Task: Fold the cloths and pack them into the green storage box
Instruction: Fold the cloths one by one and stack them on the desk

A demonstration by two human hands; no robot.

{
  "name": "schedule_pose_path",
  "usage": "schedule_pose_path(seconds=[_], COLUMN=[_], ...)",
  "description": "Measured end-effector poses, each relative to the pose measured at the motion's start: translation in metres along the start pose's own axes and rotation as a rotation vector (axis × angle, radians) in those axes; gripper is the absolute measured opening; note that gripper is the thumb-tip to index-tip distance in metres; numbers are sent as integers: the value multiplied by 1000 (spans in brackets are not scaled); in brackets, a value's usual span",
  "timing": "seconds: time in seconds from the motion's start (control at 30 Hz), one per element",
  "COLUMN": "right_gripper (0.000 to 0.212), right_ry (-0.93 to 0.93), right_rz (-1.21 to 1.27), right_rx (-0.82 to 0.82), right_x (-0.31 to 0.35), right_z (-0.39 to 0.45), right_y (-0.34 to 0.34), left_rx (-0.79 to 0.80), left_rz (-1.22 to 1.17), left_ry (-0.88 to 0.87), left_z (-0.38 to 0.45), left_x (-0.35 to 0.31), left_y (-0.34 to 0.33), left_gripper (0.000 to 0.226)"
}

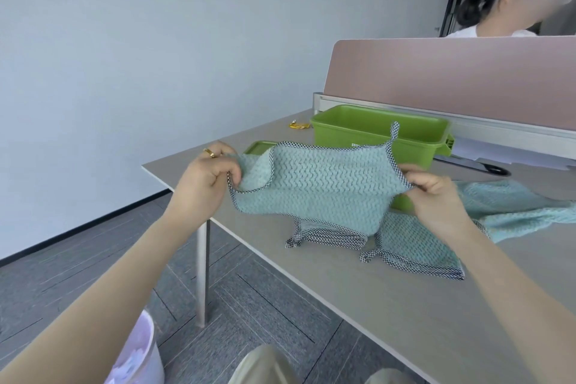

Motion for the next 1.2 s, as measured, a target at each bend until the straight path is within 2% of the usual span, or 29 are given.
schedule_pose_path(seconds=[0.07, 0.13, 0.27, 0.4, 0.53, 0.6, 0.67, 0.7, 0.83, 0.93, 1.1, 1.2], right_gripper=[39, 41, 48, 50, 42, 33, 18, 17, 44, 47, 41, 29], right_ry=[41, 63, 17, -8, -86, -95, -78, -78, -4, -6, -126, -173], right_rz=[-110, -177, -180, -119, 78, -22, -141, -135, -82, 2, 52, 109], right_rx=[-36, -75, -154, -85, -70, -23, 70, 121, 308, 455, 651, 727], right_x=[3, 9, 5, -5, 7, 9, 14, 18, 50, 68, 58, 55], right_z=[-2, -4, -1, 2, -1, 3, 7, 8, 17, 24, 25, 17], right_y=[1, 1, 10, 7, 3, 0, -9, -16, -53, -83, -115, -126], left_rx=[-51, -41, -54, -80, -146, -135, -92, -49, 240, 402, 549, 550], left_rz=[87, 109, -52, -215, -299, -332, -350, -357, -425, -420, -663, -792], left_ry=[-33, -29, 137, 239, 277, 236, 190, 166, 121, 127, 225, 278], left_z=[-2, -4, -7, -5, 12, 25, 40, 47, 74, 88, 98, 100], left_x=[1, 8, 16, 12, 2, -13, -30, -39, -65, -73, -75, -62], left_y=[3, 1, 2, 3, 8, 11, 10, 7, -18, -33, -36, -31], left_gripper=[35, 37, 38, 24, 25, 27, 30, 31, 19, 21, 27, 36])
Point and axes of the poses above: each hand's wrist, its own z-axis towards the middle knuckle, its own y-axis out of the back of the hand, x = y × z, the point moved 8 cm from there along z, towards the middle knuckle, and after that the axes turned 2 degrees about -z, right-handed, at the moved point
